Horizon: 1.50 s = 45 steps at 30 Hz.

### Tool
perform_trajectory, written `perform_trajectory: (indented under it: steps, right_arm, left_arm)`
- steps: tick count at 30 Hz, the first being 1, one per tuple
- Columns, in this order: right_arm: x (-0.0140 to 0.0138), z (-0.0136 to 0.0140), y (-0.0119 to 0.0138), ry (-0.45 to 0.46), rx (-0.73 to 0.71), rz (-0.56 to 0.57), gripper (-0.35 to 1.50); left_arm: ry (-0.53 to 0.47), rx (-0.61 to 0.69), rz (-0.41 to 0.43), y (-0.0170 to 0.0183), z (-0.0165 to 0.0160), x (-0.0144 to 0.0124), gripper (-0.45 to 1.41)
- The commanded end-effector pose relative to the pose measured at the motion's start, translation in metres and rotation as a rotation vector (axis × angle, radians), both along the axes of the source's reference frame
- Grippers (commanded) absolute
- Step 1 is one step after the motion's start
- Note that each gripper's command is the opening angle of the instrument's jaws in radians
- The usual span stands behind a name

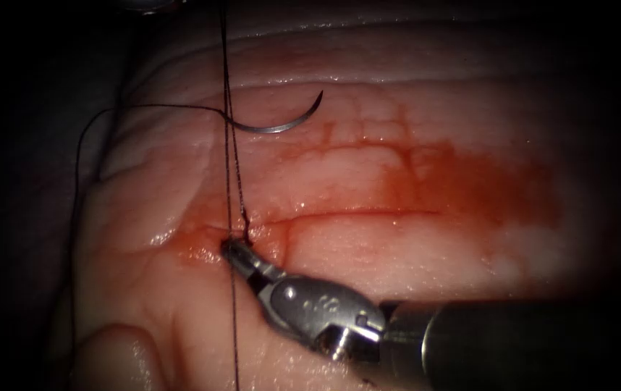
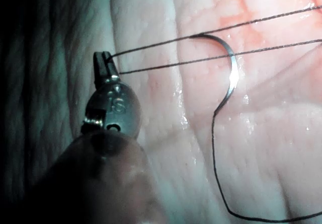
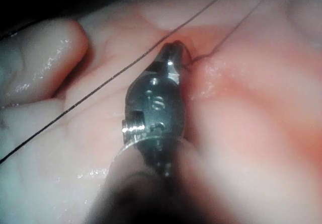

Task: Wound Closure
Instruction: Pull the right tool down and the left tool up to secure the knot.

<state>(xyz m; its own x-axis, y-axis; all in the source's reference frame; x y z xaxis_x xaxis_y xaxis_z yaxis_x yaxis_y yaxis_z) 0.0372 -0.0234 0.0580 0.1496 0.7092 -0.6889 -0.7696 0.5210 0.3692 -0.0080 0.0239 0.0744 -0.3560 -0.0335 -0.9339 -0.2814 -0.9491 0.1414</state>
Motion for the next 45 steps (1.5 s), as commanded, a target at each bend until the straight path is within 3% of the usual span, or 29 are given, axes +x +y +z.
perform_trajectory:
  steps: [1, 15, 31, 40, 45]
  right_arm:
    - [0.0005, 0.0006, -0.0006, 0.013, 0.000, -0.012, -0.35]
    - [0.0006, 0.0013, -0.0006, 0.109, -0.129, -0.179, -0.35]
    - [0.0015, 0.0016, -0.0037, 0.119, -0.158, -0.221, -0.35]
    - [0.0017, 0.0035, -0.0055, 0.085, -0.147, -0.267, -0.35]
    - [0.0016, 0.0034, -0.0052, 0.087, -0.147, -0.264, -0.35]
  left_arm:
    - [-0.007, -0.001, -0.003, 0.0006, 0.0004, -0.0005, -0.45]
    - [-0.030, -0.035, -0.038, 0.0038, -0.0018, -0.0001, -0.45]
    - [-0.027, -0.066, -0.072, 0.0078, -0.0020, 0.0006, -0.45]
    - [-0.024, -0.085, -0.101, 0.0104, -0.0016, 0.0012, -0.45]
    - [-0.020, -0.087, -0.103, 0.0104, -0.0014, 0.0011, -0.45]
